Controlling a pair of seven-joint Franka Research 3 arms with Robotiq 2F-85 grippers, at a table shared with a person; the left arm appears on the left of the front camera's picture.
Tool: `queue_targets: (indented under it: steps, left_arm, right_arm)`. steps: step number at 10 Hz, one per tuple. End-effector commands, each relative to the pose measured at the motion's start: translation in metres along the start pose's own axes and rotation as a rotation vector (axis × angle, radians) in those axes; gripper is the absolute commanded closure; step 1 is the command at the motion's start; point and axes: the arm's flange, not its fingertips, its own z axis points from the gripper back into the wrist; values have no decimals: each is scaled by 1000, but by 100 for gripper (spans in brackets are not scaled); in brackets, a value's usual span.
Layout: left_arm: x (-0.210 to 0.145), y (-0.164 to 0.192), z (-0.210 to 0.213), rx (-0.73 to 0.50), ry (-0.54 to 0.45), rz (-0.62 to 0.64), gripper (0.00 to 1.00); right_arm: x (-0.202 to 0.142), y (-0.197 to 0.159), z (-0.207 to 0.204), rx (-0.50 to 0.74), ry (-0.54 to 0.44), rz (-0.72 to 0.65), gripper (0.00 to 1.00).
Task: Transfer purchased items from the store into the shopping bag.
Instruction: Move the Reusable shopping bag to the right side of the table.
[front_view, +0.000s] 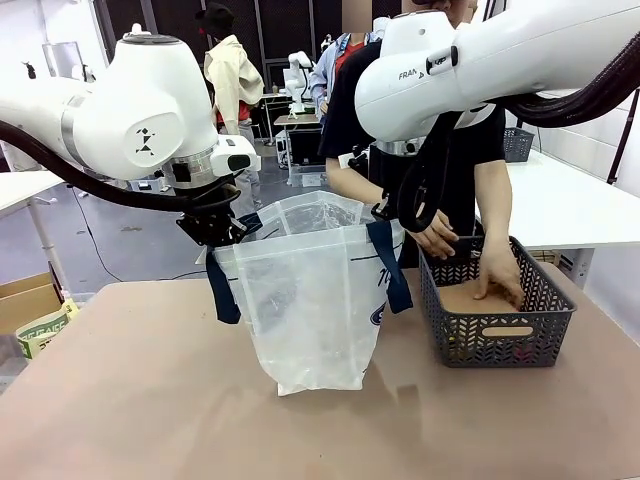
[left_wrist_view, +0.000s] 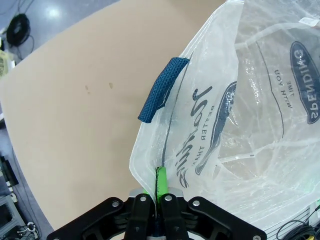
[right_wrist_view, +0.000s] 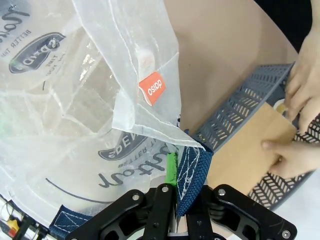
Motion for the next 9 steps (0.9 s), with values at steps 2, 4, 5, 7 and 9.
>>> queue_targets:
  steps: [2, 4, 5, 7, 9]
  left_arm:
    - [0, 0, 0, 1, 0, 7, 100]
    - [0, 0, 0, 1, 0, 7, 100]
    - [0, 0, 0, 1, 0, 7, 100]
    - [0, 0, 0, 1, 0, 7, 100]
    - [0, 0, 0, 1, 0, 7, 100]
  right_arm:
    - [0, -1, -1, 0, 1, -10, 100]
    - [0, -1, -1, 0, 1, -10, 100]
    - [0, -1, -1, 0, 1, -10, 100]
    - [0, -1, -1, 0, 1, -10, 100]
    - [0, -1, -1, 0, 1, -10, 100]
